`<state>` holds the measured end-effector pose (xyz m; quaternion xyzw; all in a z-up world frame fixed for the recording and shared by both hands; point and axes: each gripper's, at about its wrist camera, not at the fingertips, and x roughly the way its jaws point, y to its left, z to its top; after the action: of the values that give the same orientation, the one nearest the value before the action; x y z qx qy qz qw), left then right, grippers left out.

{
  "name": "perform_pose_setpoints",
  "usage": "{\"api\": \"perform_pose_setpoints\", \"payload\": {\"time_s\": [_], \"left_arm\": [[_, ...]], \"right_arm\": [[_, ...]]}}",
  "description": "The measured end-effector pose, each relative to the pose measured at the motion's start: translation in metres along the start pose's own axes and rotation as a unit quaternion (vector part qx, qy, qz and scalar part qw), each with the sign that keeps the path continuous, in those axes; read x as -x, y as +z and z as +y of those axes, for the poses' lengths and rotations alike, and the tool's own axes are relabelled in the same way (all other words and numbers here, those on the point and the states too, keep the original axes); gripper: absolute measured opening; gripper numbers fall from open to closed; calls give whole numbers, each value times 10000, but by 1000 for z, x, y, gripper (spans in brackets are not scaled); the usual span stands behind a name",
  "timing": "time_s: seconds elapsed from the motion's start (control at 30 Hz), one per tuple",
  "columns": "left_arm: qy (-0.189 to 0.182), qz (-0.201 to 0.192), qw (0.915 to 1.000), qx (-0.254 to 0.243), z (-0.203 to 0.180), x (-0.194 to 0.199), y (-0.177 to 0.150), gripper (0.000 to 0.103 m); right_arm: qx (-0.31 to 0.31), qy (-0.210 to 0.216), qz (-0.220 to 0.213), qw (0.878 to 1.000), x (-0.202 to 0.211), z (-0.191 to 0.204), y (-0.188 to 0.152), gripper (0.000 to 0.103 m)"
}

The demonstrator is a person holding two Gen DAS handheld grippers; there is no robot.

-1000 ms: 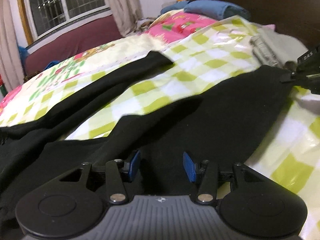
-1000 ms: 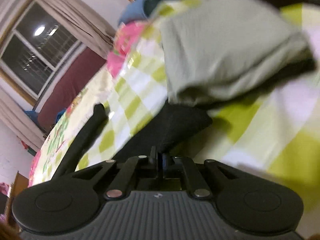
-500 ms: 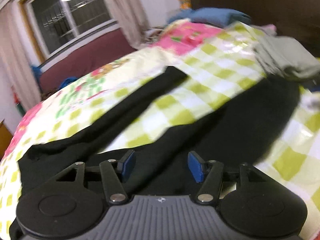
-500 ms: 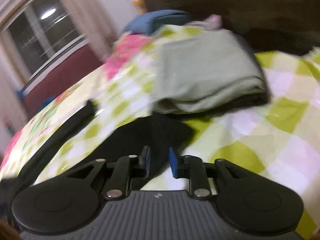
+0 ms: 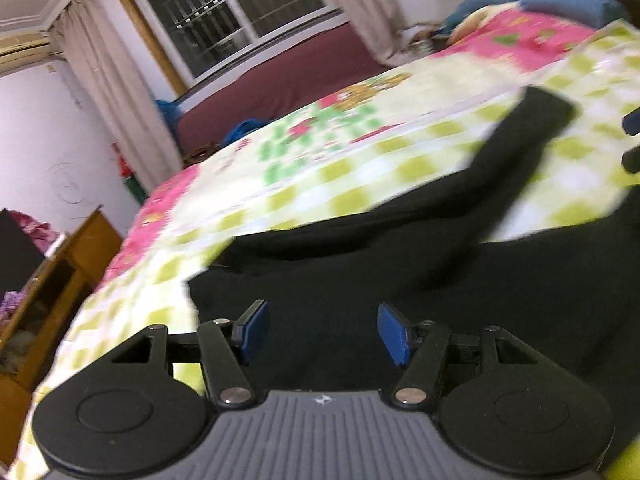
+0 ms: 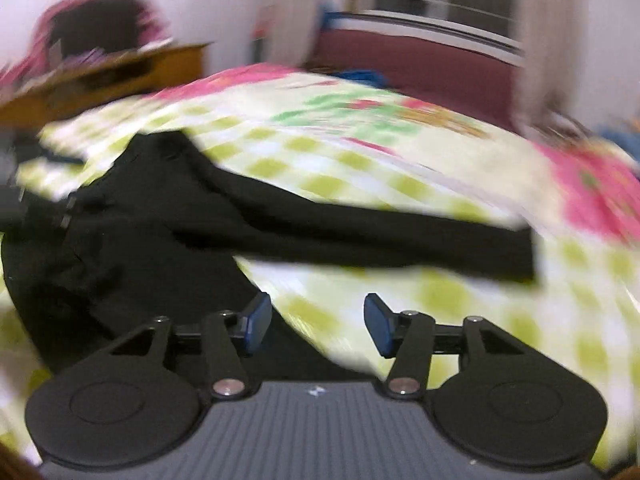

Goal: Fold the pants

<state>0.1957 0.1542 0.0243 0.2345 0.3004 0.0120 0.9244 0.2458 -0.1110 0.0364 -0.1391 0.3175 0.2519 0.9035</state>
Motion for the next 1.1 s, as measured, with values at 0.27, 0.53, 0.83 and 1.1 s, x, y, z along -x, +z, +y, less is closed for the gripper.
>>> {"api": "perform_pose_setpoints", "payload": {"time_s": [0.27,0.53,0.83,1.1], "left_arm": [[98,342,9994,25,92,-123,22,82],[-325,683,9970,-149,117,-179,12,85],[-375,1073,9928,-377,109,-197,10,56],[-97,637,9977,-211,128,-139,24,33]], "right_arm": [[677,459,583,9949,-151,27,89,56],[920,835,986,9873,-176,39,98,61],[877,588,1289,9860,-213,38,104,16],[788,449,536,9944,-142,33,125,4]]}}
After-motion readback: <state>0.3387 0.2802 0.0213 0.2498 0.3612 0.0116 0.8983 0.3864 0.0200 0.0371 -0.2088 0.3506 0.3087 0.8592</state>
